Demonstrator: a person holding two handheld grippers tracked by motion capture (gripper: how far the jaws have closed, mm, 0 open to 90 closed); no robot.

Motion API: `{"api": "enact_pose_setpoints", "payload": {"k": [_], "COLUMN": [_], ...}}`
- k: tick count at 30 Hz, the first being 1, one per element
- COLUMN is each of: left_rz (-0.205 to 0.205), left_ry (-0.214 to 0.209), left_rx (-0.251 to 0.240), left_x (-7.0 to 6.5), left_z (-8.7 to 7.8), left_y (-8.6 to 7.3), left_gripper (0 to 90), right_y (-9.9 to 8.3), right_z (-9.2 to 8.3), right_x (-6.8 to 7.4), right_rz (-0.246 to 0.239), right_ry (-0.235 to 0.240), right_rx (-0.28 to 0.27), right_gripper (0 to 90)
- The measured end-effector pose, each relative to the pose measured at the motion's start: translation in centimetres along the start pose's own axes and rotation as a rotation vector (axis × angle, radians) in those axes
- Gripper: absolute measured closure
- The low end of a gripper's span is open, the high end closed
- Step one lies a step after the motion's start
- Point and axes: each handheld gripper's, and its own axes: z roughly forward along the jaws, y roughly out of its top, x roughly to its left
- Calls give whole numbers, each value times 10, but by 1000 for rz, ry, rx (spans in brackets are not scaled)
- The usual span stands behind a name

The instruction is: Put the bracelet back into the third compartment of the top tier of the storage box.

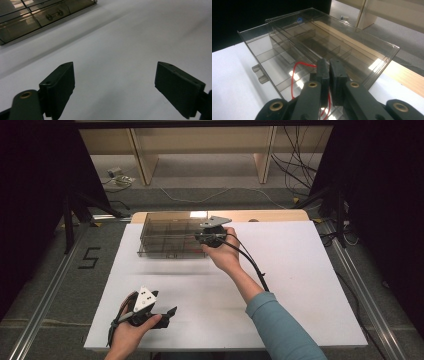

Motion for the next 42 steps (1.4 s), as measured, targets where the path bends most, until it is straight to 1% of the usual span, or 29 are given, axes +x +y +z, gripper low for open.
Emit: {"api": "enact_pose_setpoints", "payload": {"k": [5,6,10,12,15,18,24,26,30,34,36,42], "left_rz": [1,0,2,1,2,1,2,1,3,-1,-1,-2], "left_ry": [0,0,-1,0,0,0,0,0,4,4,3,4], "left_rx": [0,0,0,0,0,-1,-1,-1,-1,-2,-3,-1], "left_x": [0,0,0,0,0,0,-1,-1,-1,-1,-1,-1], "left_z": [0,0,0,0,0,0,-1,0,-1,-1,-1,-1], "left_y": [0,0,0,0,0,0,0,0,0,0,0,0], "left_gripper": [164,163,164,163,164,163,163,163,163,163,163,164], "right_y": [-1,-1,-2,-3,-3,-1,1,2,-1,-7,-11,-25], "right_z": [2,2,3,3,3,-1,-11,-15,-23,-32,-37,-50], "right_x": [0,0,1,2,2,2,-5,-7,-11,-17,-18,-21], "right_rz": [-3,1,-17,-18,-21,-13,14,33,44,58,60,60], "right_ry": [-3,-3,4,7,4,9,-7,-14,-21,-22,-15,-3], "right_rx": [1,2,11,15,7,0,1,4,18,22,37,68], "right_gripper": [857,849,810,794,765,722,611,569,496,414,377,316]}}
